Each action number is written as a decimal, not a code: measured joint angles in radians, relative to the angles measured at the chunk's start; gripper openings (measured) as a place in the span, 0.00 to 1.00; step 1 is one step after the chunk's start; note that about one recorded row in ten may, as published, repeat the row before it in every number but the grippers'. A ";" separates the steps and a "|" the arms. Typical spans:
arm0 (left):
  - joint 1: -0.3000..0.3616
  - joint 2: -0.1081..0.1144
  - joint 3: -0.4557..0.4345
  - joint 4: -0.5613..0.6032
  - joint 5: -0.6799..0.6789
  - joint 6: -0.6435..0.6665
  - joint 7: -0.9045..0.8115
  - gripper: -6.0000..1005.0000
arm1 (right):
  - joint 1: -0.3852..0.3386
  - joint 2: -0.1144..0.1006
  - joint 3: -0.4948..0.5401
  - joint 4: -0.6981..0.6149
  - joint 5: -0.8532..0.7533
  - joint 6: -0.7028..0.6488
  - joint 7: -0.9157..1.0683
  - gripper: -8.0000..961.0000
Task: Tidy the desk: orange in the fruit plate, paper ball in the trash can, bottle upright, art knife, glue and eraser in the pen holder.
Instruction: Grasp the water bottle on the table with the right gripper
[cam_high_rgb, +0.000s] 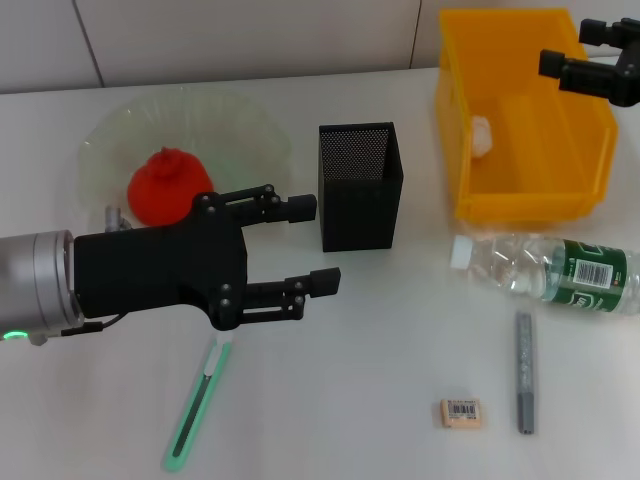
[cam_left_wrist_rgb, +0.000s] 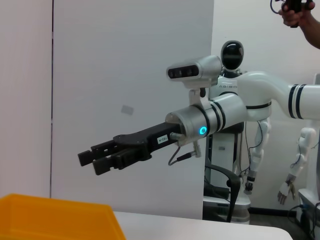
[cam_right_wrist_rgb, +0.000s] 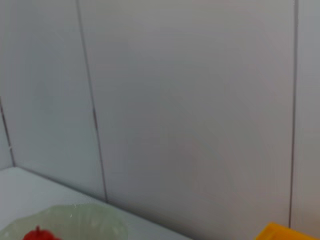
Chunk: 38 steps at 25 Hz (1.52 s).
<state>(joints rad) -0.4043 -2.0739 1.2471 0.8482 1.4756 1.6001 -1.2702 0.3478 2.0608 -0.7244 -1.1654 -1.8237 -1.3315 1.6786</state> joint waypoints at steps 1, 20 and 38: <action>0.000 0.000 0.000 0.000 0.000 0.000 0.000 0.74 | -0.008 0.008 -0.001 -0.039 -0.019 -0.017 0.016 0.74; 0.004 0.000 0.007 -0.002 0.000 -0.001 0.001 0.74 | -0.043 0.019 -0.099 -0.523 -0.330 -0.354 0.512 0.79; 0.009 0.000 0.024 -0.002 0.000 -0.001 0.011 0.74 | 0.042 0.016 -0.120 -0.587 -0.588 -0.603 0.688 0.79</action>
<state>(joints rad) -0.3957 -2.0740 1.2707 0.8467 1.4757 1.5991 -1.2594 0.3896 2.0765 -0.8440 -1.7529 -2.4121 -1.9341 2.3664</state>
